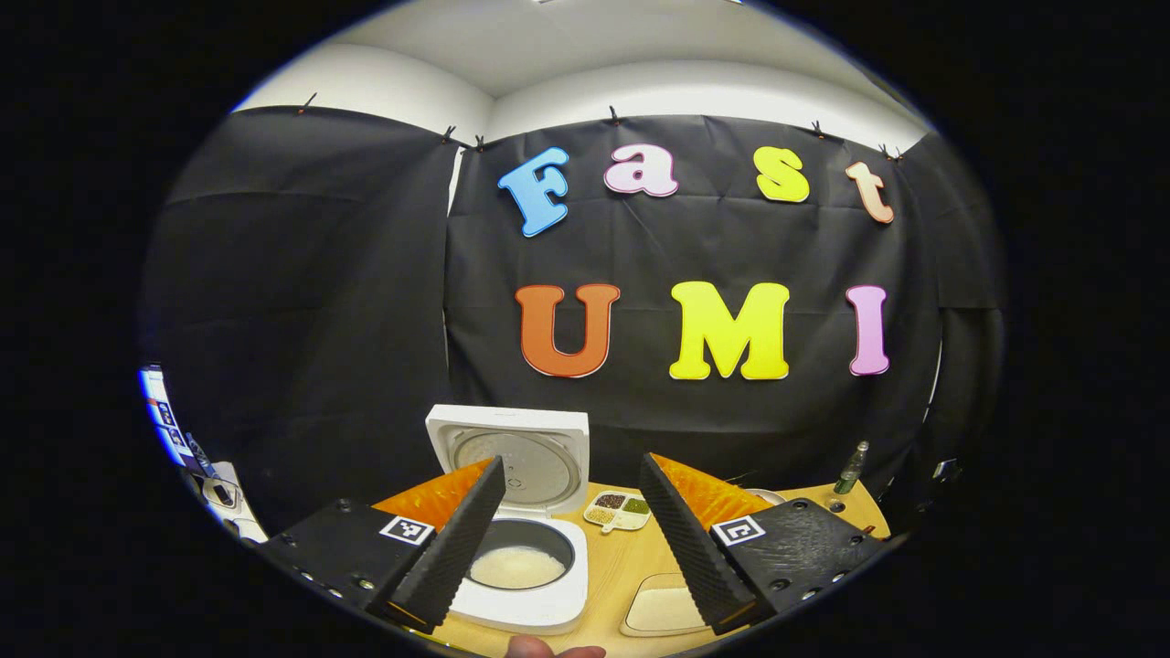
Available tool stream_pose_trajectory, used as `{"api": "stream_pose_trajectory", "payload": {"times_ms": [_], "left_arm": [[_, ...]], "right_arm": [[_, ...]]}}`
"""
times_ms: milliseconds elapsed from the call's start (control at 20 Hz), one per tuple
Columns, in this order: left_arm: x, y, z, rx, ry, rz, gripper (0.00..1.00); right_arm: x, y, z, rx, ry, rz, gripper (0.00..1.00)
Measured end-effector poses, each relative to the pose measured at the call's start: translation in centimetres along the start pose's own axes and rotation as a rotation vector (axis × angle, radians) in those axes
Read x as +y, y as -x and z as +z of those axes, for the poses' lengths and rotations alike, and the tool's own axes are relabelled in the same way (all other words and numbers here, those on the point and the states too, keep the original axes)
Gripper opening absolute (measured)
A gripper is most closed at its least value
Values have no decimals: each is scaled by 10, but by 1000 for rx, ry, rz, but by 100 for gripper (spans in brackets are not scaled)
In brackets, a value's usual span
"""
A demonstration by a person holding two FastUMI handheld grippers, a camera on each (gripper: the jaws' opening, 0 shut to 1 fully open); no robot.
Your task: Close the left gripper, press the button to open the rice cooker; take a wooden spoon from the chopstick holder with the right hand, scoop a spoonful of rice and pour it into the rice cooker, then put the wooden spoon back into the chopstick holder.
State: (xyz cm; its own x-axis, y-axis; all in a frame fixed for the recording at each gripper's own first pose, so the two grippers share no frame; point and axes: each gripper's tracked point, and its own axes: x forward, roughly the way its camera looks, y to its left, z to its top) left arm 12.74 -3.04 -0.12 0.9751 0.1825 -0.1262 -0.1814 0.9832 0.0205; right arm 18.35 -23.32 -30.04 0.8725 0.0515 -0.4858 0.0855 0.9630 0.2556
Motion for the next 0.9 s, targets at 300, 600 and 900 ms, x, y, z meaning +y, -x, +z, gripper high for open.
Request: {"api": "stream_pose_trajectory", "payload": {"times_ms": [300, 600, 900], "left_arm": [[-2, 7, 1, 1, -15, 17, 95], [6, 10, 4, -21, -7, 18, 95], [26, 10, 3, -44, -2, -20, 95]], "right_arm": [[2, -20, -6, 36, -34, 41, 51], [8, -8, -6, 44, -35, 31, 30], [26, 16, 5, 16, -19, -20, 21]]}}
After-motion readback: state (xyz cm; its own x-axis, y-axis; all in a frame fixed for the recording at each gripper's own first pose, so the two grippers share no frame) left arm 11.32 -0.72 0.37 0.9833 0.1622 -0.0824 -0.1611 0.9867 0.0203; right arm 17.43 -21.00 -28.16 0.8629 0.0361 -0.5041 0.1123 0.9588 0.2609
